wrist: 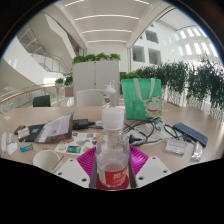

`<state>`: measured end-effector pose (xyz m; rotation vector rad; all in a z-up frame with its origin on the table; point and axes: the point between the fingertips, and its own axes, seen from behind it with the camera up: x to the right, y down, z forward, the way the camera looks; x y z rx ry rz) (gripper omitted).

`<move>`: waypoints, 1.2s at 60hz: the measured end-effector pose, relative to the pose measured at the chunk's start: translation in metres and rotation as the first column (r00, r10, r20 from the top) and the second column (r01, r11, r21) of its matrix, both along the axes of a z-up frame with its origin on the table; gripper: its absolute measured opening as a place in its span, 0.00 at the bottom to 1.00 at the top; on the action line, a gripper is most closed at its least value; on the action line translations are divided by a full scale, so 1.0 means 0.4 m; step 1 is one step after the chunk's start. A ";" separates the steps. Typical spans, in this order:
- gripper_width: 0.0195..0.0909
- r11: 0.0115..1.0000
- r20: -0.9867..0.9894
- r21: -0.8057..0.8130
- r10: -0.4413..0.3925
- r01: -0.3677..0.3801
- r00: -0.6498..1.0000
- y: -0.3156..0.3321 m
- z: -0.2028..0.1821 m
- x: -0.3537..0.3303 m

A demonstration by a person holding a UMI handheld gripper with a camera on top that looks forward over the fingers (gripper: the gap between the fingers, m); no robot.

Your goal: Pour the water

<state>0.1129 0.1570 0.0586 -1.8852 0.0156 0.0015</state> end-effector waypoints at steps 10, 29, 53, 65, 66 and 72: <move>0.39 1.000 -0.004 0.005 0.010 -0.010 1.000 0.000 0.002 -0.046; 0.67 0.995 -0.019 -0.096 -0.027 0.025 0.999 -0.036 -0.016 -0.037; 0.90 0.986 0.041 -0.167 0.020 -0.013 0.999 -0.448 0.140 -0.199; 0.91 0.987 0.116 -0.159 0.023 -0.004 0.993 -0.713 0.293 -0.380; 0.91 0.988 0.113 -0.157 0.022 -0.004 0.993 -0.734 0.304 -0.399; 0.91 0.988 0.082 -0.152 0.024 -0.011 0.996 -0.857 0.367 -0.508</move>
